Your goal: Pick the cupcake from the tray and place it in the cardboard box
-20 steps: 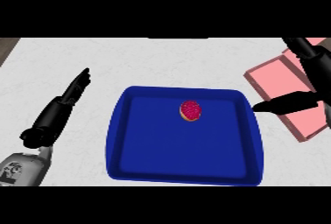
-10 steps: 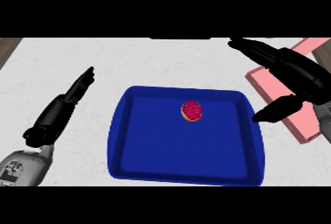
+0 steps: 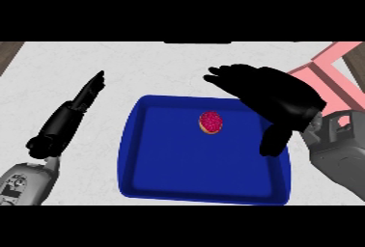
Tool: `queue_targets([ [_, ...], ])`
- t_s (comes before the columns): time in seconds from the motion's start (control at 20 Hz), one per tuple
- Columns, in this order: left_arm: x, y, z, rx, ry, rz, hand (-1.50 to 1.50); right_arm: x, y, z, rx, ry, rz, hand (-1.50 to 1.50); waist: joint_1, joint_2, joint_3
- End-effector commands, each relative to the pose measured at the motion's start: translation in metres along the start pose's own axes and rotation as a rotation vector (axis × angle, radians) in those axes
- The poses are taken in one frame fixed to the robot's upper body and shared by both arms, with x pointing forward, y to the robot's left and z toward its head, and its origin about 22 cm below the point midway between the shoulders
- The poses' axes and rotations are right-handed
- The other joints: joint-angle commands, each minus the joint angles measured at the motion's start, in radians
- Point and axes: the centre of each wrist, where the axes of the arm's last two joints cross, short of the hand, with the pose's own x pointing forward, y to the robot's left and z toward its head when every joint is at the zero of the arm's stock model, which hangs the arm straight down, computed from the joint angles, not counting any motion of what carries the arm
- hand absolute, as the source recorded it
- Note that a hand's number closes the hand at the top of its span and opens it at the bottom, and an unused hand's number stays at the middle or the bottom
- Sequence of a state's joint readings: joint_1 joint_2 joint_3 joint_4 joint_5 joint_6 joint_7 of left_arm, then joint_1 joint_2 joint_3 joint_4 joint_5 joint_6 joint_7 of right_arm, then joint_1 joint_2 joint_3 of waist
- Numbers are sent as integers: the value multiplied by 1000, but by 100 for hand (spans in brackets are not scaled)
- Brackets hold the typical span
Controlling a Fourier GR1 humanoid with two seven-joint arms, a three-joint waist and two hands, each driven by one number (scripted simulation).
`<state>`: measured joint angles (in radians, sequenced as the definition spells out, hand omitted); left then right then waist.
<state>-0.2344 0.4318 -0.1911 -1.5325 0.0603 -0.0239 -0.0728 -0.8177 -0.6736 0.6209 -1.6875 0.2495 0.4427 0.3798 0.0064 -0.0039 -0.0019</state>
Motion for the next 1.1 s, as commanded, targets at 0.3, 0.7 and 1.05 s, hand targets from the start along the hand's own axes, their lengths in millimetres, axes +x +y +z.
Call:
queue_targets([
  [0.3, 4, -4, 0, -9, 17, 2, 0, 62, 9, -41, 141, 137, 51, -150, 1, 3, 1],
  [0.7, -4, 3, -2, -7, -2, -7, 0, 74, 39, -49, 145, 186, 73, -150, -2, 4, 2],
  [1.05, 0, -5, -7, 4, 3, -8, 0, 50, 48, -61, 133, 215, 92, -150, -1, 5, 2],
])
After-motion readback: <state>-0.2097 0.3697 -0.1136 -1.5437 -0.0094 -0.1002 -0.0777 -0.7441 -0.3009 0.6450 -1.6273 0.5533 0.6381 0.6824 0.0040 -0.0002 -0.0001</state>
